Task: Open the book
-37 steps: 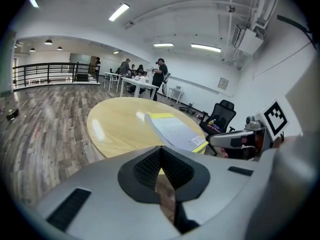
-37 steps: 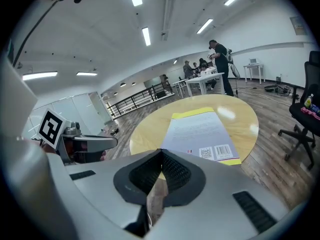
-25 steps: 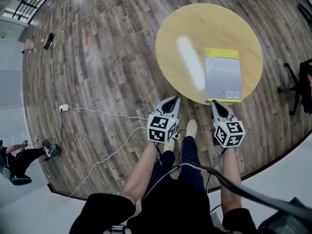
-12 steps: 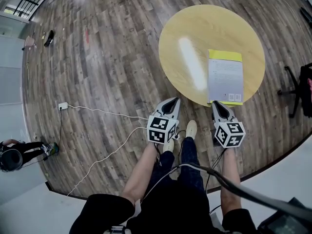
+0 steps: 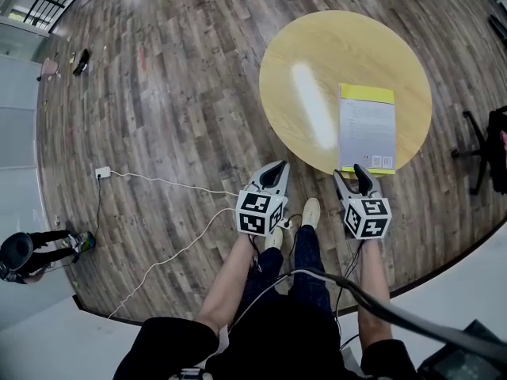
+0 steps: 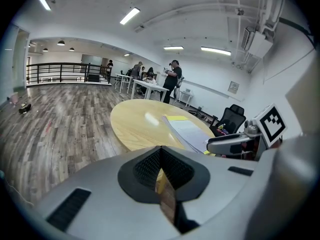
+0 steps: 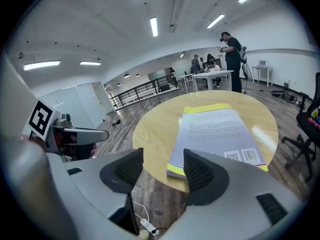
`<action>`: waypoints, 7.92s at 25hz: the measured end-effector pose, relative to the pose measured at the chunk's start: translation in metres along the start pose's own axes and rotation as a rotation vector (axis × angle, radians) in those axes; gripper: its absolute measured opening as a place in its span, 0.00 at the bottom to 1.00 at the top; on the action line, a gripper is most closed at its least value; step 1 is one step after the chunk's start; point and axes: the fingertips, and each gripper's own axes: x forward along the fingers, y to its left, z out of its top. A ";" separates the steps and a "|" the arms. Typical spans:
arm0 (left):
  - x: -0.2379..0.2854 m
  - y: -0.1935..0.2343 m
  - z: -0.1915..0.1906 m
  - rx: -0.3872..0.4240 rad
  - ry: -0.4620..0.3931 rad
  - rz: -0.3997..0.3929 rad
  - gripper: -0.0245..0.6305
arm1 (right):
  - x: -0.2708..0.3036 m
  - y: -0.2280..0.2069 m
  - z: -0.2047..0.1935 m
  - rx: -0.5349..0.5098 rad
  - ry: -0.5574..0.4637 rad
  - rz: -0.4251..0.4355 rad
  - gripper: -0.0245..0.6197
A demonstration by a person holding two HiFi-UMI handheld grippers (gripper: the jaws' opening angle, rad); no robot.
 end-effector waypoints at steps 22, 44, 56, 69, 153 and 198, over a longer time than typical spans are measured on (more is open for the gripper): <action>0.017 0.011 -0.035 -0.031 0.067 0.010 0.04 | 0.021 -0.011 -0.026 -0.028 0.071 -0.037 0.40; 0.011 0.012 -0.042 -0.050 0.068 0.025 0.04 | 0.022 -0.012 -0.031 -0.082 0.116 -0.112 0.05; 0.009 0.010 -0.041 -0.044 0.069 0.019 0.04 | 0.022 -0.011 -0.030 -0.074 0.111 -0.109 0.05; 0.007 0.000 -0.014 -0.008 0.031 -0.001 0.04 | 0.004 -0.011 -0.012 -0.096 0.080 -0.127 0.05; 0.195 -0.186 0.017 0.265 0.148 -0.348 0.04 | -0.092 -0.280 -0.067 0.224 0.023 -0.530 0.05; 0.135 -0.187 0.061 0.274 0.038 -0.334 0.04 | -0.160 -0.250 -0.011 0.205 -0.072 -0.582 0.36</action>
